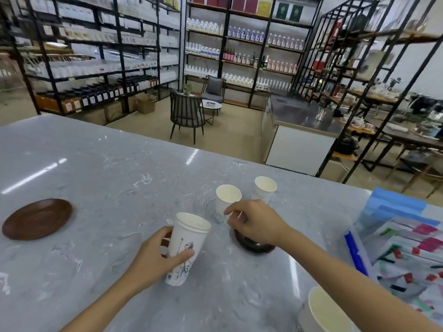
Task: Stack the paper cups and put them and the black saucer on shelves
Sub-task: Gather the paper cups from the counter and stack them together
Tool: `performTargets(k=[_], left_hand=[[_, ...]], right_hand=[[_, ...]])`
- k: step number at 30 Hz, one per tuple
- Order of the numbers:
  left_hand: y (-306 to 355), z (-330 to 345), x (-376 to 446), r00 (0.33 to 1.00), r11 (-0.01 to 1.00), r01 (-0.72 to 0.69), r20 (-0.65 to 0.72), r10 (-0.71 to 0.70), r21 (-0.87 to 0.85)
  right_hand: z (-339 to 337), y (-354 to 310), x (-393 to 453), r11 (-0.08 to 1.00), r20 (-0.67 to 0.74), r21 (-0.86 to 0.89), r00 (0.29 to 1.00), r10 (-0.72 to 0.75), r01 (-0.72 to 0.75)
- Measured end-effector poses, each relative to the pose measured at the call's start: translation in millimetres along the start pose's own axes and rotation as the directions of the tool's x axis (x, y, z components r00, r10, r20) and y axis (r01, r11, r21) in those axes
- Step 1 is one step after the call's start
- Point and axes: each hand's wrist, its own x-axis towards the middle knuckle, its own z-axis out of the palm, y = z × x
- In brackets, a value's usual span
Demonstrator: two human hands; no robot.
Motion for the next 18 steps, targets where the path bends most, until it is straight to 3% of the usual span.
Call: performTargets(k=[7, 12, 18], left_hand=[[-4.0, 48.0, 33.5, 0.987, 0.993, 0.087, -0.128, -0.097, -0.08], [-6.4, 57.2, 36.9, 0.97, 0.986, 0.119, -0.196, -0.141, -0.118], [-2.7, 71.7, 36.2, 0.956, 0.978, 0.158, -0.227, -0.185, -0.133]], right_hand=[[-5.2, 81.2, 84.8, 0.992, 0.082, -0.073, 0.991, 0.109, -0.103], [15.9, 104.4, 111.4, 0.973, 0.107, -0.226, 0.992, 0.07, -0.044], [18.4, 111.0, 112.9, 0.981, 0.058, -0.193, 0.998, -0.008, 0.019]])
